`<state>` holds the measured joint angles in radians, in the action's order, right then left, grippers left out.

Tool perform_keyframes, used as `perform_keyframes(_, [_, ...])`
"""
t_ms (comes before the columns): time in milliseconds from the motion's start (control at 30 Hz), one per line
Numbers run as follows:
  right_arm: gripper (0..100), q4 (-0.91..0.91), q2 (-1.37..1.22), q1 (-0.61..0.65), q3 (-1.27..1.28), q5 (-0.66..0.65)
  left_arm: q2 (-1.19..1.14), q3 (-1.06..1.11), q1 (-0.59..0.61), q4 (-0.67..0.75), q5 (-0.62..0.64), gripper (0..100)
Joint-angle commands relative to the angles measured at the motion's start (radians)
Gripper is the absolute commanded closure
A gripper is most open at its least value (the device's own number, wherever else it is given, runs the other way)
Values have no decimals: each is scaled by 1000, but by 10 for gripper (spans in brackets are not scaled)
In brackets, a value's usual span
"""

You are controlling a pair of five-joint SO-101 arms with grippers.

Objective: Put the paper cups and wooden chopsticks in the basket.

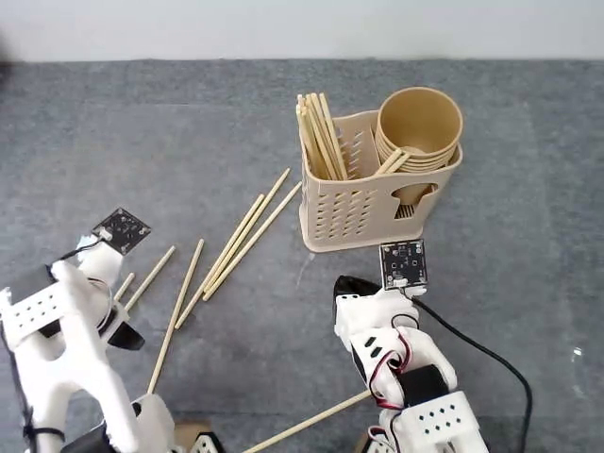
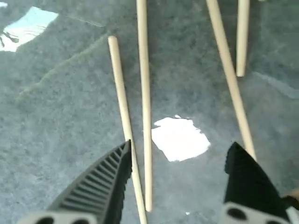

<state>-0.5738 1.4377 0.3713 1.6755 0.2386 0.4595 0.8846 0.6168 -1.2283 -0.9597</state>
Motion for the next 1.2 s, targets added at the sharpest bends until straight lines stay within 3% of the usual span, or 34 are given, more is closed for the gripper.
perform_keyframes(0, [988, 24, 15, 8, 12, -12, 21, 1, 0, 71, -12, 688])
perform_keyframes(733, [988, 25, 15, 8, 12, -12, -681, -487, -35, 35, -35, 700])
perform_keyframes(1167, [988, 25, 15, 8, 12, -14, -850, -533, -124, -25, -41, 938])
